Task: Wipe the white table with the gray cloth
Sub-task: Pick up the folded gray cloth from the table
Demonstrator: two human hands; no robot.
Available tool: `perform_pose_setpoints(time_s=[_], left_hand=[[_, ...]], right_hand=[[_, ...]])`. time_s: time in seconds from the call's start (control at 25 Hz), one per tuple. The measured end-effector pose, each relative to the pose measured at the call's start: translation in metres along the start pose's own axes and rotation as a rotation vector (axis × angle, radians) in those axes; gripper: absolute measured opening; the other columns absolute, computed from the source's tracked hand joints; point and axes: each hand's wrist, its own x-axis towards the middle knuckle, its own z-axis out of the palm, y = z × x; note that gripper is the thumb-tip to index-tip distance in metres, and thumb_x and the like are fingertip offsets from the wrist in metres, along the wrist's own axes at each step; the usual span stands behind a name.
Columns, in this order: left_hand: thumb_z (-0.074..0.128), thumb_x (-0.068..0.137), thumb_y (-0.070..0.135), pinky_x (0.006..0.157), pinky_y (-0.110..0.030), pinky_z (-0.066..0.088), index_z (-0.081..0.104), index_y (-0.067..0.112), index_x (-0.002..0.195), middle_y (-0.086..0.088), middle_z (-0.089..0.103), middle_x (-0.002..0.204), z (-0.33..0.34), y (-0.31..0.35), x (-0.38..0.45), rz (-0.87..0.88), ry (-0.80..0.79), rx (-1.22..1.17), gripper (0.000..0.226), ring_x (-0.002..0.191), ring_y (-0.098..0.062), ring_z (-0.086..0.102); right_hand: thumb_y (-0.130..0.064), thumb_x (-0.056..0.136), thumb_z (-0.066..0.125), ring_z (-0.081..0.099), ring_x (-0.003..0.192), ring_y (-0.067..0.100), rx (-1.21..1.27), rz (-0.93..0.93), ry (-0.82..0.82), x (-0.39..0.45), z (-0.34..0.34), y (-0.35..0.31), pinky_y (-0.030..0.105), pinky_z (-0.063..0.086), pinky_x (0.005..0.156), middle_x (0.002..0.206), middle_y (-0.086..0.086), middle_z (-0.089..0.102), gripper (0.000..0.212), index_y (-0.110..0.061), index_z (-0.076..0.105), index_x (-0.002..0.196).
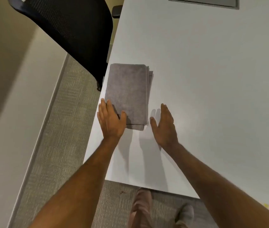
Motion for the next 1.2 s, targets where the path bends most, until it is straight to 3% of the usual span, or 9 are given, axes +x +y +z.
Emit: perform_pose_setpoints(time_s=[0.24,0.32,0.4,0.48,0.56,0.72,0.92,1.04,1.2], left_hand=[[0.058,0.101,0.038,0.123,-0.055,0.025,0.027,0.012,0.162,-0.009,0.030,0.170,0.006,0.006,0.067,-0.243,-0.018,-0.191,0.073,0.156,-0.033,0.023],[0.059,0.101,0.038,0.120,-0.055,0.027,0.032,0.014,0.160,-0.009,0.037,0.164,0.008,0.006,0.080,-0.313,-0.009,-0.220,0.070,0.152,-0.033,0.029],[0.060,0.101,0.037,0.120,-0.055,0.032,0.042,0.014,0.155,-0.010,0.047,0.156,0.011,0.003,0.090,-0.371,0.006,-0.255,0.062,0.148,-0.032,0.037],[0.062,0.101,0.034,0.112,-0.051,0.047,0.060,0.008,0.138,-0.012,0.064,0.137,0.013,0.000,0.094,-0.392,0.008,-0.408,0.045,0.132,-0.034,0.057],[0.065,0.102,0.032,0.097,-0.047,0.059,0.070,0.003,0.116,-0.014,0.074,0.116,0.014,-0.001,0.091,-0.419,-0.011,-0.576,0.033,0.111,-0.034,0.071],[0.069,0.100,0.031,0.091,-0.043,0.061,0.072,0.008,0.097,-0.008,0.075,0.100,0.010,0.004,0.076,-0.444,-0.092,-0.717,0.024,0.098,-0.030,0.072],[0.063,0.104,0.029,0.090,-0.039,0.062,0.071,0.009,0.117,-0.007,0.076,0.111,-0.005,0.033,0.030,-0.278,-0.153,-0.695,0.026,0.103,-0.025,0.073],[0.058,0.106,0.025,0.074,-0.023,0.056,0.071,0.016,0.115,0.003,0.074,0.101,-0.019,0.071,-0.014,-0.076,-0.148,-0.487,0.019,0.092,-0.019,0.070],[0.054,0.106,0.032,0.081,-0.035,0.061,0.066,0.023,0.127,-0.002,0.077,0.110,-0.015,0.131,-0.100,0.196,-0.238,-0.116,0.026,0.094,-0.025,0.073]], right_hand=[[-0.024,0.107,0.062,0.029,0.161,0.027,0.327,0.198,-0.072,0.052,0.031,-0.029,0.043,0.026,0.133,0.175,0.006,0.028,0.076,-0.014,0.018,0.169],[-0.021,0.106,0.064,0.045,0.151,0.029,0.456,0.263,-0.054,0.064,0.033,-0.033,0.049,0.044,0.123,0.168,0.006,0.040,0.074,-0.014,0.024,0.167],[-0.021,0.105,0.066,0.062,0.131,0.026,0.560,0.327,-0.043,0.072,0.035,-0.036,0.040,0.060,0.103,0.150,0.004,0.056,0.066,-0.014,0.035,0.162],[-0.024,0.104,0.068,0.069,0.119,0.026,0.653,0.387,-0.068,0.080,0.034,-0.037,0.035,0.062,0.093,0.136,0.005,0.065,0.053,-0.010,0.049,0.151],[-0.028,0.103,0.069,0.071,0.118,0.027,0.694,0.438,-0.106,0.087,0.031,-0.033,0.042,0.061,0.101,0.132,0.010,0.070,0.046,-0.008,0.057,0.142],[-0.024,0.105,0.067,0.072,0.115,0.032,0.653,0.422,-0.217,0.083,0.022,-0.026,0.049,0.060,0.104,0.127,0.015,0.074,0.032,-0.004,0.068,0.130],[-0.026,0.101,0.071,0.070,0.116,0.030,0.526,0.427,-0.190,0.050,-0.009,-0.003,0.045,0.061,0.098,0.128,0.010,0.071,0.037,-0.010,0.063,0.133],[-0.028,0.095,0.079,0.055,0.133,0.027,0.324,0.365,-0.063,0.014,-0.039,0.007,0.046,0.052,0.111,0.144,0.006,0.055,0.066,-0.018,0.047,0.152],[-0.058,0.102,0.061,0.061,0.137,0.019,0.805,0.341,-0.284,-0.035,-0.096,-0.002,0.043,0.055,0.108,0.145,-0.009,0.064,0.055,-0.031,0.053,0.150]])
